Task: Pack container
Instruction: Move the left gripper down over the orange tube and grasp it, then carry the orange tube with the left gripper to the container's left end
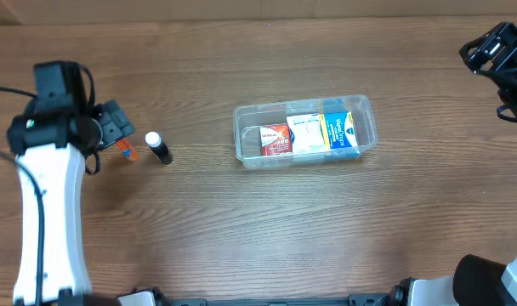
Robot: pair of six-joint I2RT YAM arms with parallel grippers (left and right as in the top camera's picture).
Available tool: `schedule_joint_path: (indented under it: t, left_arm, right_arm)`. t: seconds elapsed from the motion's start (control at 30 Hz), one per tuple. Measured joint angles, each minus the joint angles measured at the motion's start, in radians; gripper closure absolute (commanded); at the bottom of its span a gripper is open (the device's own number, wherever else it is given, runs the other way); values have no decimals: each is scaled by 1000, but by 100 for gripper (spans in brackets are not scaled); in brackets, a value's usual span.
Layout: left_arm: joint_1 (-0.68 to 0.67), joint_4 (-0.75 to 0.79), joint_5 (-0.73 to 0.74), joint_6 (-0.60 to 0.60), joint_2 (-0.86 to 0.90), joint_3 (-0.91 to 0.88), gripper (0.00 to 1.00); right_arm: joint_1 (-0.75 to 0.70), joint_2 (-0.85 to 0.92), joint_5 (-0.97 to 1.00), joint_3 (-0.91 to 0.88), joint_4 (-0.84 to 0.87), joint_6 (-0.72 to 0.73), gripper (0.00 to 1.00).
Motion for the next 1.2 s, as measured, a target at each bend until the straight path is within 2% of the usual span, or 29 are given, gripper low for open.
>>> schedule_joint_path:
  t: [0.2, 0.33, 0.57, 1.2]
  left_arm:
    - [10, 77, -12, 32, 135, 0, 6]
    - [28, 89, 14, 57, 183, 0, 17]
    - [39, 125, 141, 132, 247, 0, 23]
    - [40, 90, 167, 166, 324, 0, 67]
  right_arm:
    - [0, 0, 0, 0, 0, -1, 0]
    - [0, 0, 0, 0, 0, 0, 0]
    - [0, 0, 0, 0, 0, 0, 0]
    - [0, 0, 0, 0, 0, 0, 0]
